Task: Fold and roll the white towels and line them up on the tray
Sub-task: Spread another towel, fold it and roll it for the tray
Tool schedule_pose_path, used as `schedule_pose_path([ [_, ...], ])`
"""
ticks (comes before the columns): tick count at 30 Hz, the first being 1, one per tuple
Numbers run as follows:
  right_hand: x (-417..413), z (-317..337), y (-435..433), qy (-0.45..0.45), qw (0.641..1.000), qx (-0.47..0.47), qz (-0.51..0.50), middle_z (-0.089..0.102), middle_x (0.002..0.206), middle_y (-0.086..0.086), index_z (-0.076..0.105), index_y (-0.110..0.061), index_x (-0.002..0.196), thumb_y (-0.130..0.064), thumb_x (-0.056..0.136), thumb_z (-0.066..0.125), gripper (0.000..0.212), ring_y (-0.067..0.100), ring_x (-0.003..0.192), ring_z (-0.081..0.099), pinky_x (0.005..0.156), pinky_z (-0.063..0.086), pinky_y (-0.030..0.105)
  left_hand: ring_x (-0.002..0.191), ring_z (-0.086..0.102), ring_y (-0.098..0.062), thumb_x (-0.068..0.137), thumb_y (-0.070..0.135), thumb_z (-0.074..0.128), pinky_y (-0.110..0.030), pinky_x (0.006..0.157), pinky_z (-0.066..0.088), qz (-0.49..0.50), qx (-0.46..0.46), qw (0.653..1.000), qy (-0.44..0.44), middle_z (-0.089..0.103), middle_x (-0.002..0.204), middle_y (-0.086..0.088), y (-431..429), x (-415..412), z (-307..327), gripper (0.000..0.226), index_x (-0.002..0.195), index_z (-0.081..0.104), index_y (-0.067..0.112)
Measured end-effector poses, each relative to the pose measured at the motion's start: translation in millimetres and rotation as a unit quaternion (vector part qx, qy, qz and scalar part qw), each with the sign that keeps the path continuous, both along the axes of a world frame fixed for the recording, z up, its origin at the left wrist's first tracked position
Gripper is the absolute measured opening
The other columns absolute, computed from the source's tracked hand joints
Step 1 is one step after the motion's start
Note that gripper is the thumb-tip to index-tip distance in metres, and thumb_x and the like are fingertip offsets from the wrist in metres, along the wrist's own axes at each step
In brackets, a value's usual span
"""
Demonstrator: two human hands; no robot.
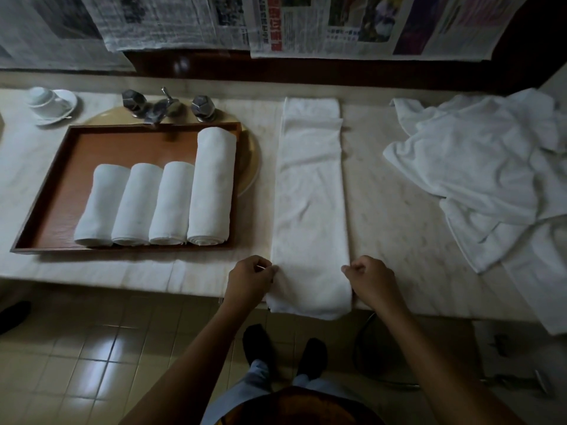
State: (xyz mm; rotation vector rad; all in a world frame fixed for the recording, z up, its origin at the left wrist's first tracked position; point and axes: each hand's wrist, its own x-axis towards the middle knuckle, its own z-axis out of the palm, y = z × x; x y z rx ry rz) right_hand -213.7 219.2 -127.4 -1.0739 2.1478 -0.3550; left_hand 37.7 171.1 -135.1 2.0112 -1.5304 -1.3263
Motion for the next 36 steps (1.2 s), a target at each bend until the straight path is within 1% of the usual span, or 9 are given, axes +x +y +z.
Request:
schedule_pose_path([
  [3, 0, 0, 5, 0.013, 1.000, 0.000, 0.012, 0.070, 0.091, -0.002, 0.070, -0.020, 0.102, -0.038, 0.096, 0.069, 0.019, 0.004, 0.070, 0.052, 0.059, 0.037, 0.020, 0.078, 0.067, -0.008, 0.097, 0.029, 0.070, -0.021, 0.062, 0.050, -0.017, -0.022, 0.999, -0.030, 0.072, 0.089, 0.003, -1, 2, 0, 0.010, 0.095, 0.071, 0.019],
  [7, 4, -6, 7, 0.044, 0.999, -0.002, 0.013, 0.075, 0.095, -0.002, 0.071, -0.022, 0.098, -0.042, 0.093, 0.070, 0.021, 0.017, 0.079, 0.059, 0.073, 0.044, 0.026, 0.075, 0.061, -0.001, 0.097, 0.026, 0.070, -0.014, 0.057, 0.043, -0.031, -0.031, 0.996, -0.073, 0.073, 0.093, -0.001, 3, 3, -6, 0.008, 0.099, 0.073, 0.020],
  [15, 7, -8, 3, 0.107, 0.993, -0.024, 0.032, 0.066, 0.088, -0.005, 0.060, -0.024, 0.093, -0.038, 0.090, 0.073, 0.019, 0.019, 0.081, 0.061, 0.069, 0.047, 0.031, 0.073, 0.063, -0.002, 0.094, 0.039, 0.072, -0.020, 0.059, 0.048, -0.035, -0.052, 0.995, -0.074, 0.067, 0.080, 0.009, 7, -1, -3, 0.017, 0.092, 0.068, 0.022],
  [18, 17, -14, 7, 0.170, 0.967, -0.157, 0.111, 0.060, 0.114, 0.001, 0.059, -0.022, 0.113, -0.025, 0.088, 0.074, 0.030, 0.023, 0.103, 0.057, 0.079, 0.050, 0.035, 0.074, 0.064, -0.006, 0.096, 0.037, 0.071, -0.025, 0.063, 0.055, -0.031, -0.056, 0.994, -0.085, 0.068, 0.084, 0.007, 7, -3, -4, 0.015, 0.093, 0.068, 0.022],
  [21, 32, -19, -4, 0.150, 0.913, -0.258, 0.278, 0.049, 0.149, 0.005, 0.056, -0.021, 0.140, -0.025, 0.096, 0.064, 0.045, 0.026, 0.136, 0.046, 0.108, 0.046, 0.044, 0.076, 0.064, -0.006, 0.097, 0.037, 0.070, -0.024, 0.064, 0.054, -0.032, -0.058, 0.994, -0.086, 0.069, 0.087, 0.005, 10, -4, -4, 0.015, 0.095, 0.067, 0.022],
  [24, 48, -30, -29, 0.168, 0.855, -0.216, 0.441, 0.025, 0.168, 0.007, 0.039, -0.027, 0.156, -0.035, 0.104, 0.049, 0.054, 0.029, 0.155, 0.022, 0.123, 0.025, 0.049, 0.078, 0.066, -0.007, 0.096, 0.038, 0.070, -0.030, 0.070, 0.060, -0.034, -0.061, 0.994, -0.080, 0.071, 0.089, 0.006, 13, -2, -6, 0.015, 0.096, 0.068, 0.023],
  [26, 51, -37, -57, 0.189, 0.839, -0.172, 0.481, 0.013, 0.172, 0.003, 0.028, -0.034, 0.160, -0.045, 0.107, 0.038, 0.055, 0.028, 0.158, 0.010, 0.125, 0.018, 0.055, 0.078, 0.065, -0.006, 0.095, 0.037, 0.072, -0.030, 0.071, 0.060, -0.042, -0.061, 0.993, -0.090, 0.071, 0.088, 0.007, 14, -2, -6, 0.013, 0.095, 0.068, 0.025],
  [31, 44, -43, -161, 0.242, 0.856, -0.110, 0.443, 0.011, 0.172, -0.005, 0.020, -0.042, 0.160, -0.051, 0.106, 0.033, 0.057, 0.026, 0.158, 0.007, 0.120, 0.017, 0.065, 0.081, 0.065, -0.008, 0.094, 0.036, 0.073, -0.029, 0.072, 0.058, -0.058, -0.045, 0.993, -0.096, 0.068, 0.089, 0.009, 7, -1, -6, 0.012, 0.096, 0.070, 0.024],
  [36, 33, -36, -222, 0.238, 0.859, -0.096, 0.444, 0.012, 0.172, -0.005, 0.020, -0.036, 0.162, -0.044, 0.109, 0.033, 0.055, 0.027, 0.157, 0.010, 0.121, 0.016, 0.063, 0.080, 0.064, -0.009, 0.093, 0.036, 0.074, -0.030, 0.072, 0.058, -0.046, -0.044, 0.994, -0.088, 0.067, 0.087, 0.008, 3, 0, -6, 0.015, 0.094, 0.071, 0.022],
])
